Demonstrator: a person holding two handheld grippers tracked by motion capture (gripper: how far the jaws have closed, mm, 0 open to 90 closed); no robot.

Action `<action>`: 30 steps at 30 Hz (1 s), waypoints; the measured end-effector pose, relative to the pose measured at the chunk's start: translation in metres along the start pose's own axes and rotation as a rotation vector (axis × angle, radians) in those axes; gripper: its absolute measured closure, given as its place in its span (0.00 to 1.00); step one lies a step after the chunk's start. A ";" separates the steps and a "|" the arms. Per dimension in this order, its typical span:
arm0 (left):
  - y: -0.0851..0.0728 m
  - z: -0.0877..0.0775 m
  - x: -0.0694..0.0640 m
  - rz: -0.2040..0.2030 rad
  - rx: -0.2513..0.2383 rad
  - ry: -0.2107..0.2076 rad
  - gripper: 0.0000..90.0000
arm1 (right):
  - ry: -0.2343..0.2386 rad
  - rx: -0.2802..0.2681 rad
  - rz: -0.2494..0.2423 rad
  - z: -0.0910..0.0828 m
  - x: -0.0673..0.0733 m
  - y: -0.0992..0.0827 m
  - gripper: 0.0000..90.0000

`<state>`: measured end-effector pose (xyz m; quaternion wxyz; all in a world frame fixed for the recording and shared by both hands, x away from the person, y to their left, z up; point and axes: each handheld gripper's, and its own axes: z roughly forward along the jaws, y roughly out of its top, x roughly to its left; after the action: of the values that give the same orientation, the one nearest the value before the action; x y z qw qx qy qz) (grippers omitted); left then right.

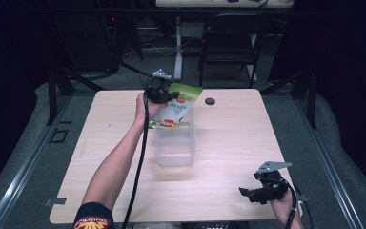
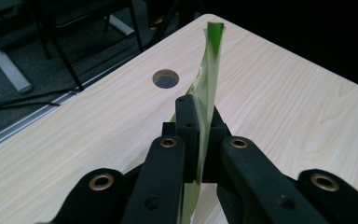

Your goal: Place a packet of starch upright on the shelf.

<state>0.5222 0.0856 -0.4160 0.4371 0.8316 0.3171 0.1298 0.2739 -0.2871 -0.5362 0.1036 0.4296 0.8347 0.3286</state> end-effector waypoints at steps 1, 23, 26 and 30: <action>0.000 -0.002 0.000 0.003 -0.004 0.002 0.99 | 0.005 -0.002 0.003 0.000 0.000 0.000 0.16; 0.004 -0.010 -0.008 0.045 -0.111 0.024 0.99 | 0.001 -0.003 0.012 -0.001 0.000 0.000 0.17; 0.003 -0.009 -0.008 0.051 -0.118 0.021 0.99 | 0.002 -0.003 0.012 0.000 0.000 0.000 0.16; 0.003 -0.008 -0.009 0.057 -0.135 0.023 0.99 | 0.006 -0.002 0.011 0.000 0.000 0.000 0.17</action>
<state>0.5129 0.0836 -0.4086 0.4846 0.8074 0.2887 0.1728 0.2738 -0.2872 -0.5358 0.0999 0.4331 0.8323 0.3314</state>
